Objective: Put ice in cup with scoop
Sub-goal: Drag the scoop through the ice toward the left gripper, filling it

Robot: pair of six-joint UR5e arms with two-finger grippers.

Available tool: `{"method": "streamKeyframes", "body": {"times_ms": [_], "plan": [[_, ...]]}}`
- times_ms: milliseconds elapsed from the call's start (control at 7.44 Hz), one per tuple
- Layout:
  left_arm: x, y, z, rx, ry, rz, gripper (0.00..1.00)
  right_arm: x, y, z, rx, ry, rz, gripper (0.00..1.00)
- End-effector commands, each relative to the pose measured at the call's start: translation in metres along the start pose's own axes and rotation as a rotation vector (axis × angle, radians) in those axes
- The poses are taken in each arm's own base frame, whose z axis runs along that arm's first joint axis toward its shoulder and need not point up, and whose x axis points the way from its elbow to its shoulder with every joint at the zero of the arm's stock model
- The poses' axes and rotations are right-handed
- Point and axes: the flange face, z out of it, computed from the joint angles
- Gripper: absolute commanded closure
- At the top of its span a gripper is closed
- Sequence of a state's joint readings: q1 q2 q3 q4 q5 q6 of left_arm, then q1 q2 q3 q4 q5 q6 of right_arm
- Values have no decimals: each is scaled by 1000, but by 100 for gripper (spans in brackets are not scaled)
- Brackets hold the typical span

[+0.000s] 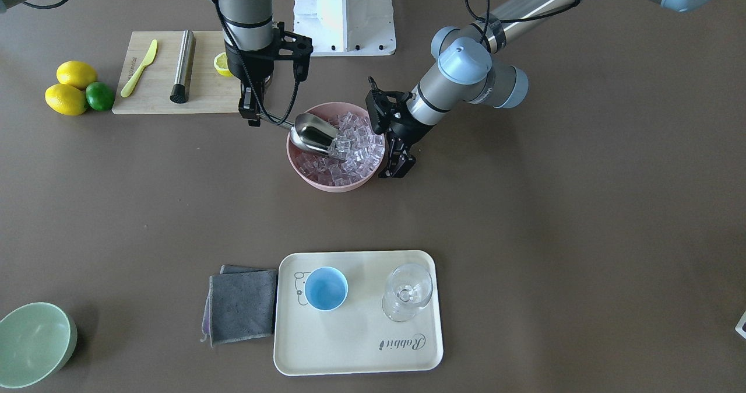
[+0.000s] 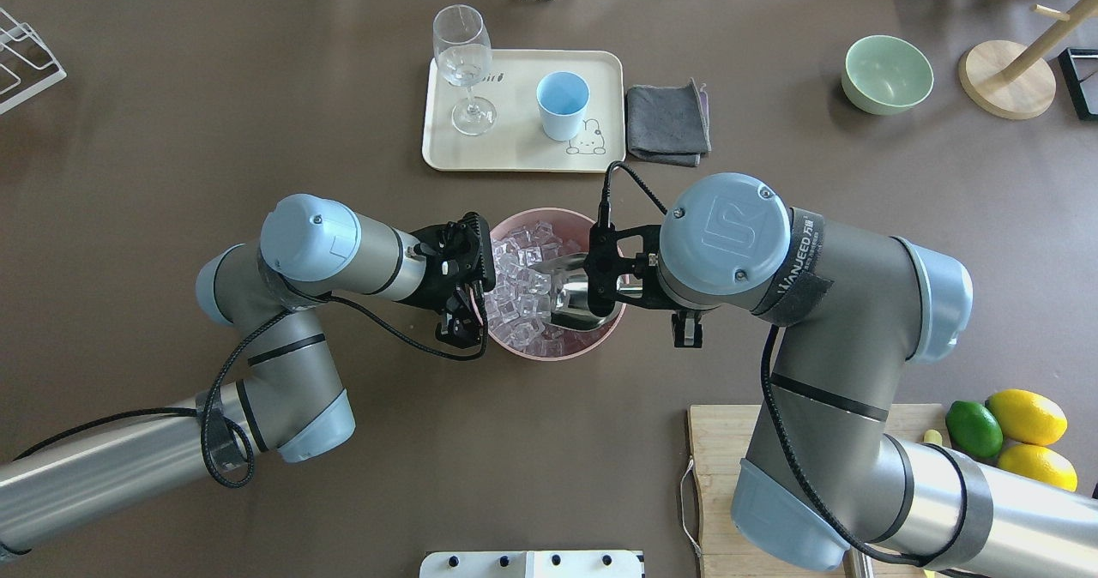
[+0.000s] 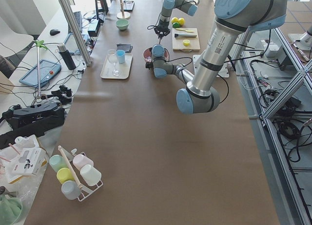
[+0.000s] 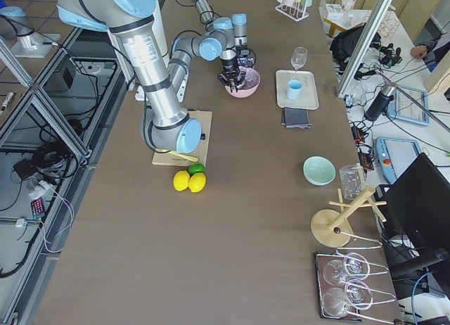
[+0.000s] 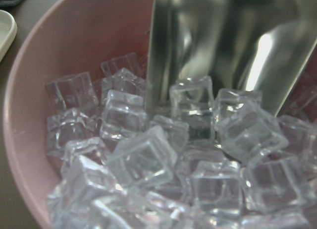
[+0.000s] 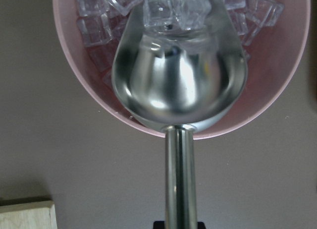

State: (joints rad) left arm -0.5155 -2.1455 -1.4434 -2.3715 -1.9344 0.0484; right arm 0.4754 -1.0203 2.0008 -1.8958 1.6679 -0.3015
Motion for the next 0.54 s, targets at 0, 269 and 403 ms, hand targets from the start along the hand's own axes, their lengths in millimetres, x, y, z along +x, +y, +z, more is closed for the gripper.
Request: {"method": "streamKeyframes", "body": {"times_ms": [0,269,403], "plan": [[-1,0,-1,1,0,-1,1,-2,12,6,74,16,-3,100],[-1,0,-1,1,0,-1,1,12,26,5,121,2,23,100],[-1,0,-1,1,0,-1,1,18,34,5,144,-3,34,100]]}}
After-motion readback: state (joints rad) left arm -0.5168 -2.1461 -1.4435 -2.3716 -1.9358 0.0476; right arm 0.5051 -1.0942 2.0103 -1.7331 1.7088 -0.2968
